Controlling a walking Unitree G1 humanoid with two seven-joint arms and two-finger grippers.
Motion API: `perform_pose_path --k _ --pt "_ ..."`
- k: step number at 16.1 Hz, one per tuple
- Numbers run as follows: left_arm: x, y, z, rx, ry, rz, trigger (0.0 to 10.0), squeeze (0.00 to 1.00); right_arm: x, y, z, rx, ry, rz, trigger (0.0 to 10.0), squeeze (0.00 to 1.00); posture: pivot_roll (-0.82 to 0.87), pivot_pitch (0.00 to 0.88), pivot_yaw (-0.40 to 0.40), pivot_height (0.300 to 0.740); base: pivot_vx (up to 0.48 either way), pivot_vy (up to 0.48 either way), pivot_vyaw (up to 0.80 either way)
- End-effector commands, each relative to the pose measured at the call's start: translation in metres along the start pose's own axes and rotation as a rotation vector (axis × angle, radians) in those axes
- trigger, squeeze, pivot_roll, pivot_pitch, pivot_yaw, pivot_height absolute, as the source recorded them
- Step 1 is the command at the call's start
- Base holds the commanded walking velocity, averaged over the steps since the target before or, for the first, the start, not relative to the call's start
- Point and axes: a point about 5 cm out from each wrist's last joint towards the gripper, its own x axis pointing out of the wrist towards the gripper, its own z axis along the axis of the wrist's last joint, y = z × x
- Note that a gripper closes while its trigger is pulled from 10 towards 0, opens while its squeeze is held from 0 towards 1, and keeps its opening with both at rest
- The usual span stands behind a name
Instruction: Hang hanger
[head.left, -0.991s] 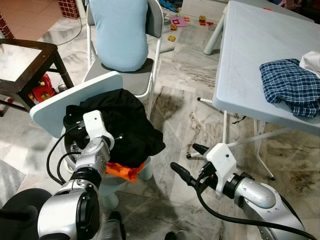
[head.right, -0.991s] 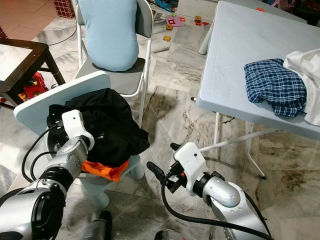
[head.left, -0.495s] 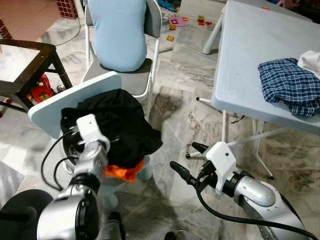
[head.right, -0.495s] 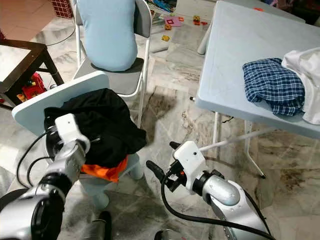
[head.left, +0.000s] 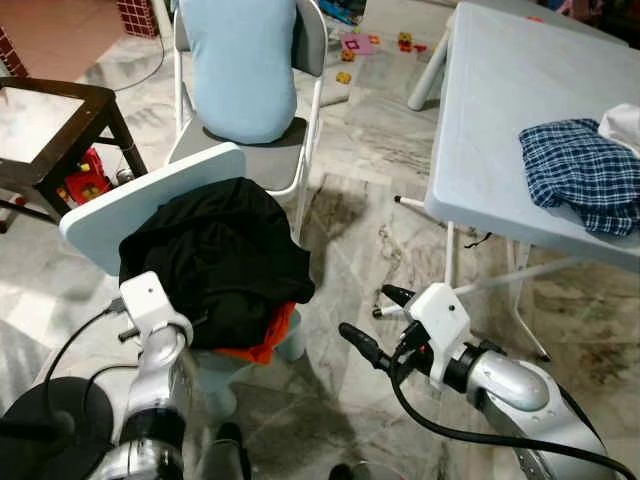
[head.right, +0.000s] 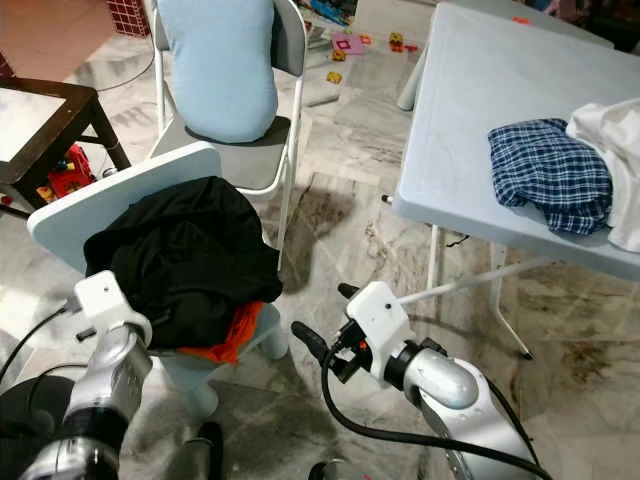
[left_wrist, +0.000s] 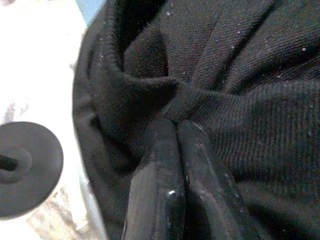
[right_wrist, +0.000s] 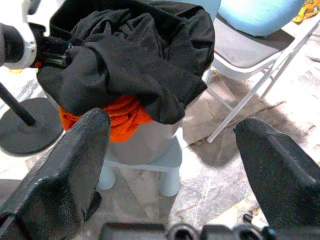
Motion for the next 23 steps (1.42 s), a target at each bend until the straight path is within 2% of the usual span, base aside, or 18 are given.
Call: perform_pose_path --k 1,2,4,5,7,9,10,11,12,13,15,17,19,21,23 --pt "-0.008 0.005 -0.004 0.017 0.011 0.022 0.0 0.0 -0.001 0.0 -0.003 0.003 0.014 0.006 10.0 0.0 -0.09 0.218 -0.125 0.74 0.0 0.0 0.0" --pt "-0.027 0.022 -0.005 0.032 -0.005 0.043 0.0 0.0 -0.001 0.0 -0.005 0.004 0.015 0.007 10.0 0.0 -0.08 0.22 -0.123 0.74 0.0 0.0 0.0" --pt "-0.037 0.031 -0.002 0.054 -0.022 0.056 0.0 0.0 -0.001 0.001 -0.006 0.006 0.017 0.009 10.0 0.0 -0.07 0.22 -0.121 0.74 0.0 0.0 0.0" --pt "-0.049 0.036 0.004 0.091 -0.052 0.054 0.0 0.0 0.0 0.002 -0.006 0.007 0.015 0.014 10.0 0.0 -0.06 0.219 -0.121 0.74 0.0 0.0 0.0" --pt "-0.068 0.022 0.018 0.191 -0.145 -0.035 0.0 0.0 0.004 0.001 -0.005 0.004 0.009 0.021 10.0 0.0 -0.05 0.212 -0.122 0.74 0.0 0.0 0.0" --pt "-0.072 -0.003 0.031 0.234 -0.238 -0.145 0.0 0.0 0.007 0.0 -0.004 0.0 0.004 0.026 10.0 0.0 -0.04 0.206 -0.125 0.74 0.0 0.0 0.0" --pt "-0.071 -0.023 0.042 0.226 -0.266 -0.235 4.5 0.0 0.009 0.0 -0.003 -0.003 -0.001 0.028 10.0 0.0 -0.05 0.204 -0.126 0.74 0.0 0.0 0.0" --pt "-0.069 -0.031 0.048 0.213 -0.279 -0.246 10.0 0.27 0.01 0.001 -0.003 -0.006 -0.004 0.028 10.0 0.0 -0.05 0.2 -0.126 0.74 0.0 0.0 0.0" --pt "-0.063 -0.049 0.055 0.188 -0.281 -0.32 10.0 1.0 0.01 0.001 -0.002 -0.01 -0.006 0.026 10.0 0.0 -0.06 0.199 -0.125 0.74 0.0 0.0 0.0" --pt "-0.052 -0.069 0.06 0.199 -0.25 -0.406 10.0 1.0 0.009 0.0 -0.002 -0.013 -0.008 0.022 10.0 0.0 -0.06 0.198 -0.121 0.74 0.0 0.0 0.0" --pt "-0.04 -0.088 0.058 0.198 -0.198 -0.483 10.0 1.0 0.009 0.0 -0.002 -0.015 -0.009 0.011 10.0 0.0 -0.07 0.195 -0.118 0.74 0.0 0.0 0.0" --pt "-0.026 -0.104 0.053 0.112 -0.125 -0.472 10.0 1.0 0.009 0.001 -0.002 -0.014 -0.011 0.004 10.0 0.0 -0.09 0.194 -0.111 0.74 0.0 0.0 0.0" --pt "-0.017 -0.113 0.048 0.054 -0.066 -0.454 10.0 1.0 0.009 0.003 -0.002 -0.014 -0.013 0.004 10.0 0.0 -0.1 0.193 -0.11 0.74 0.0 0.0 0.0" --pt "-0.018 -0.127 0.045 -0.096 0.019 -0.449 10.0 1.0 0.005 0.002 -0.003 -0.02 -0.006 -0.001 10.0 0.0 -0.11 0.194 -0.111 0.74 0.0 0.0 0.0" --pt "-0.026 -0.146 0.052 -0.07 -0.022 -0.5 10.0 1.0 0.004 0.001 -0.004 -0.023 -0.002 -0.002 10.0 0.0 -0.1 0.197 -0.112 0.74 0.0 0.0 0.0"
